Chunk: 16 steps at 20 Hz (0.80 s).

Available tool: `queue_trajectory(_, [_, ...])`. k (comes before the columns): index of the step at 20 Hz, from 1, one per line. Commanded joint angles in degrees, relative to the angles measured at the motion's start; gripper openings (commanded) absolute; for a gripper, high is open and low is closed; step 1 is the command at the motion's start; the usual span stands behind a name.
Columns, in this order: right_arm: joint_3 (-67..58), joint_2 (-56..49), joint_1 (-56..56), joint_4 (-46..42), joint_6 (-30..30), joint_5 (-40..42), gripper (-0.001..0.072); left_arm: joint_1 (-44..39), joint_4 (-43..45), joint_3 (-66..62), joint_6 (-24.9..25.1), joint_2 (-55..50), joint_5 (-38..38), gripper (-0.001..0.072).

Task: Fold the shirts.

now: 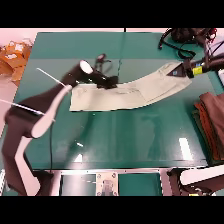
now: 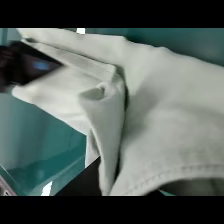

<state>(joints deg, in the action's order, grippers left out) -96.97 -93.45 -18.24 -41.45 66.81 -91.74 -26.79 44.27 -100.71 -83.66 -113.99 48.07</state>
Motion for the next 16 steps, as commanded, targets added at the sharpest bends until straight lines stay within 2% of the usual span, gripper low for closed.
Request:
queue_trajectory(1, [-3.34,6.58,5.73,0.13,6.82,-1.33,0.0015,-7.93,-9.38,-0.07,1.66,-4.92,-12.59,0.0021])
queue_trajectory(6, [-3.93,6.93,12.81,-2.51,9.75,-0.92,0.0015,-9.99,-10.95,-0.13,1.62,-6.91,-11.61,0.0021])
queue_trajectory(8, [-3.45,6.67,14.40,-5.38,10.10,-0.07,0.0015,-8.35,-11.43,-0.28,1.62,-6.12,-7.85,0.0021])
queue_trajectory(10, [-2.69,6.58,15.19,-5.90,11.74,0.85,0.0015,-4.70,-11.19,-1.90,1.68,-5.38,1.88,0.0021])
queue_trajectory(13, [-2.45,6.58,17.81,-5.92,14.27,2.84,0.0015,3.61,-9.46,-9.20,1.70,-5.35,23.50,0.0020])
queue_trajectory(16, [-1.55,6.56,23.34,-5.97,17.94,8.66,0.0015,12.41,-1.88,-19.61,1.03,-5.29,39.10,0.0020])
